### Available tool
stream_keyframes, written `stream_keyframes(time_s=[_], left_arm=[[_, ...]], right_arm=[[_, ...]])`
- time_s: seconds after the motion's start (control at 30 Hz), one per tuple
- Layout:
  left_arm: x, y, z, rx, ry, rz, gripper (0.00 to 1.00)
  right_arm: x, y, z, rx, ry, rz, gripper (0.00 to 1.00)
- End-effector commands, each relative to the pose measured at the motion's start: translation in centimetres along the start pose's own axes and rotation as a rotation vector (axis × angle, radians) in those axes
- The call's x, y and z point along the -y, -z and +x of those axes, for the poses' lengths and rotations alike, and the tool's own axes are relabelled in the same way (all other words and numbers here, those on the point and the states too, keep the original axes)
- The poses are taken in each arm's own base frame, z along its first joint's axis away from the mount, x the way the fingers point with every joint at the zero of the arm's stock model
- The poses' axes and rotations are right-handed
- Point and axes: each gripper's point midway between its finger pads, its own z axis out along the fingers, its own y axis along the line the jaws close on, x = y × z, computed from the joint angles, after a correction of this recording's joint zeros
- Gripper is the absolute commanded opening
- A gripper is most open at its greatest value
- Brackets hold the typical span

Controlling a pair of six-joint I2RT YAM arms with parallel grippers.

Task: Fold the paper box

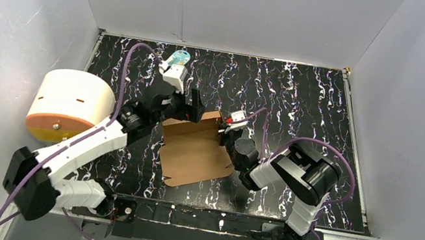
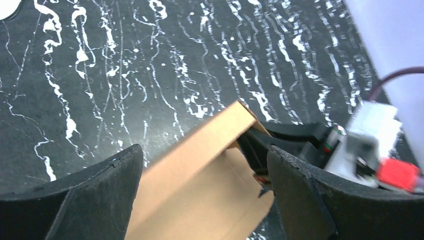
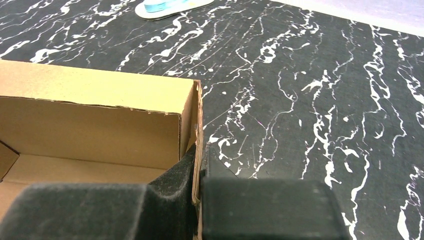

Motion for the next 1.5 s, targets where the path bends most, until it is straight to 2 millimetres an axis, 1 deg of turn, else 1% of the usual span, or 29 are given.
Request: stream_keyframes(time_s=[0.0, 0.17, 0.27, 0.3, 0.4, 0.53, 0.67, 0.7, 0.77, 0.9, 1.0, 1.13, 1.2, 1.37, 1.47], left_arm=[[-1.2, -2.3, 1.1, -0.120, -0.064, 0.006, 0.91], [-0.5, -4.3, 2.1, -0.171, -0.054, 0.079, 0.91], [-0.7, -5.0, 3.6, -0.213, -0.035, 0.091, 0.89], [-0.4, -5.3, 3.5, -0.202, -0.028, 0.107, 0.89], [-0.2, -5.6, 4.3, -0.211, -0.011, 0.134, 0.86], [-0.6, -5.5, 5.5, -0.219, 0.006, 0.132, 0.81], [-0.9, -5.6, 7.0, -0.239, 0.026, 0.138, 0.75], [-1.0, -5.6, 7.4, -0.247, 0.027, 0.137, 0.72], [-1.2, -5.7, 7.8, -0.256, 0.032, 0.132, 0.69], [-1.3, -5.7, 7.8, -0.245, 0.039, 0.126, 0.68], [-1.5, -5.8, 7.7, -0.233, 0.043, 0.114, 0.67], [-1.8, -5.9, 7.8, -0.230, 0.050, 0.101, 0.65], [-1.9, -5.9, 7.8, -0.227, 0.050, 0.098, 0.65], [-1.9, -5.9, 7.8, -0.226, 0.049, 0.096, 0.62], [-1.9, -5.9, 7.8, -0.226, 0.047, 0.099, 0.59]], right_arm=[[-1.6, 0.5, -0.4, 0.012, 0.046, -0.106, 0.04], [-2.4, 0.8, -0.2, 0.004, 0.073, -0.174, 0.03], [-2.8, 0.9, -0.1, 0.003, 0.071, -0.205, 0.03], [-3.0, 1.0, 0.0, 0.000, 0.071, -0.215, 0.03], [-3.2, 1.0, 0.1, 0.001, 0.068, -0.230, 0.03], [-3.4, 1.0, 0.2, 0.001, 0.063, -0.243, 0.04], [-3.4, 1.1, 0.2, 0.004, 0.057, -0.245, 0.06], [-3.4, 1.1, 0.2, 0.004, 0.056, -0.246, 0.07], [-3.3, 1.2, 0.1, 0.005, 0.055, -0.244, 0.07], [-3.1, 1.4, -0.1, 0.011, 0.056, -0.242, 0.12], [-3.0, 1.6, -0.5, 0.020, 0.058, -0.244, 0.18], [-3.0, 2.2, -1.3, 0.042, 0.054, -0.255, 0.29], [-2.9, 2.5, -1.7, 0.049, 0.054, -0.257, 0.32], [-2.8, 3.1, -2.4, 0.063, 0.065, -0.274, 0.33], [-3.5, 3.5, -2.5, 0.063, 0.071, -0.339, 0.33]])
